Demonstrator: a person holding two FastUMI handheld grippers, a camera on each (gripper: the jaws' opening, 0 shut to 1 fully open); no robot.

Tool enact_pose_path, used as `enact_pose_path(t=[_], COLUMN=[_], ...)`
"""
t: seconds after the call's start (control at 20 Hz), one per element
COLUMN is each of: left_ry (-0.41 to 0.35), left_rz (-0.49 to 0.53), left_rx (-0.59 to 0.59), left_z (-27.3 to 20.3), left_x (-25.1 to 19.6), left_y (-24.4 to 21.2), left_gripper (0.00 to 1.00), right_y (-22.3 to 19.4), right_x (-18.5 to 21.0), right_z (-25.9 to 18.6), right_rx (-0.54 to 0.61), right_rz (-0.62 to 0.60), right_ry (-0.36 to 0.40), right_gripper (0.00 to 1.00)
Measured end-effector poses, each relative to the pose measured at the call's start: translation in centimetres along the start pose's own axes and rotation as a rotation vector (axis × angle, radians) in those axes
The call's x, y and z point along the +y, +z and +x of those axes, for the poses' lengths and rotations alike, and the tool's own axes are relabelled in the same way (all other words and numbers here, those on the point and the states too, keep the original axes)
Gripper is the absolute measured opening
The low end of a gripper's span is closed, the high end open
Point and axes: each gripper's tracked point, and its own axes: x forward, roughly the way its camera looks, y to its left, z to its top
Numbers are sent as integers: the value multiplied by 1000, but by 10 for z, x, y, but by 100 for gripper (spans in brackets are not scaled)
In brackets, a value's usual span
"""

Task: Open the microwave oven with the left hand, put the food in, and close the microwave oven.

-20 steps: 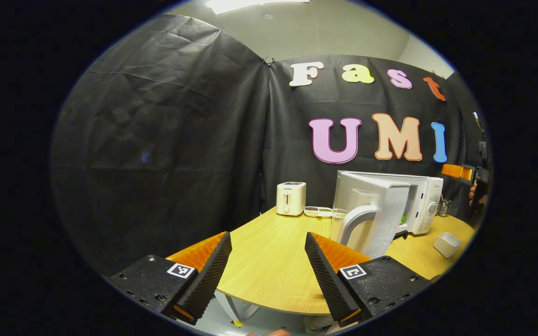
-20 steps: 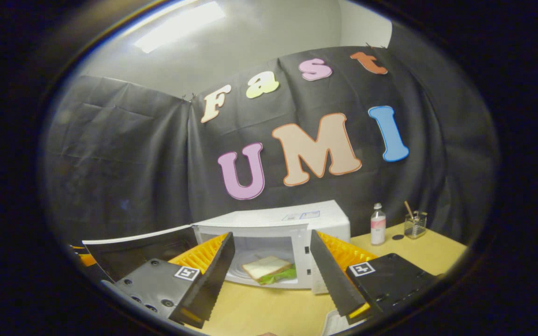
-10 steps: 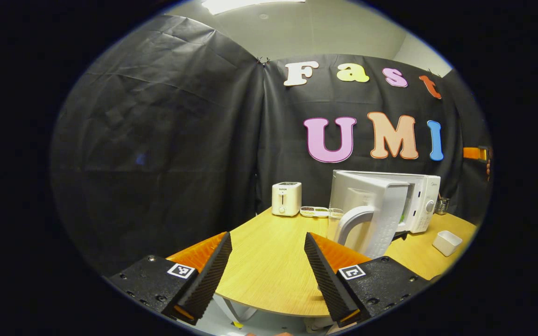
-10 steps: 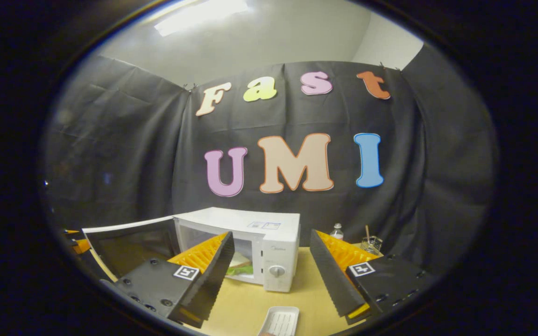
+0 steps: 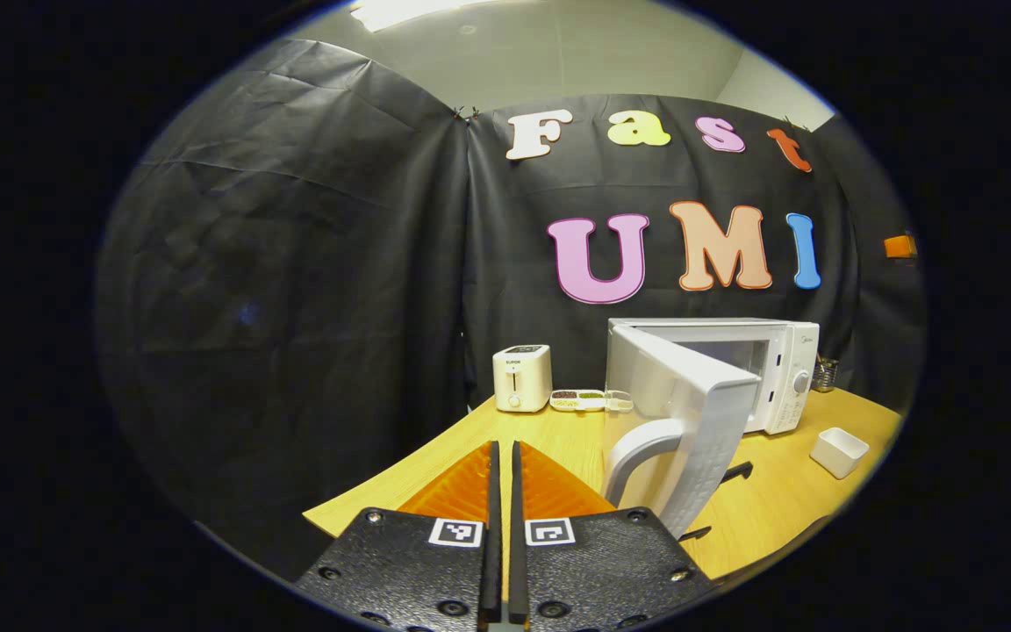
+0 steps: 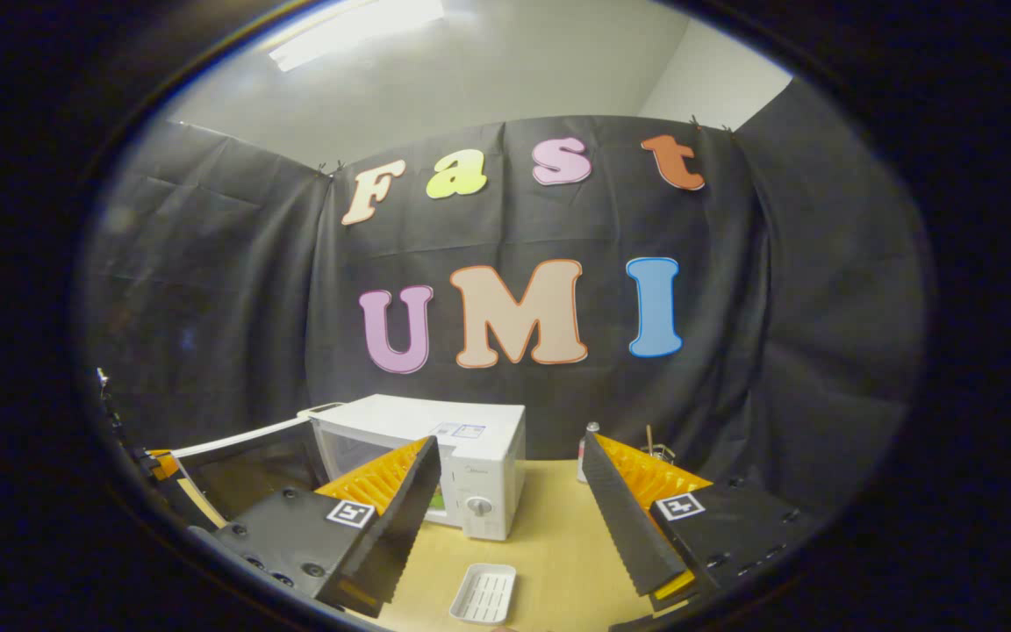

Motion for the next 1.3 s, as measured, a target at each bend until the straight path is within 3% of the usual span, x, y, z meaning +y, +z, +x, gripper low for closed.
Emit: enact_pose_path(t=[0.5,0.85,1.3], left_ry=[-150,-333,-483], left_rz=[-40,-139,-110], left_rx=[-56,-45,-48], left_z=[3,-5,14], left_x=[-64,-147,-242], left_y=[38,41,45], left_gripper=[1,1,1], right_y=[-5,0,6], right_x=[-36,-41,-47], right_z=[-21,-24,-28], right_rx=[74,68,67], right_rz=[0,34,45], right_ry=[-17,-8,-1], right_gripper=[92,92,92])
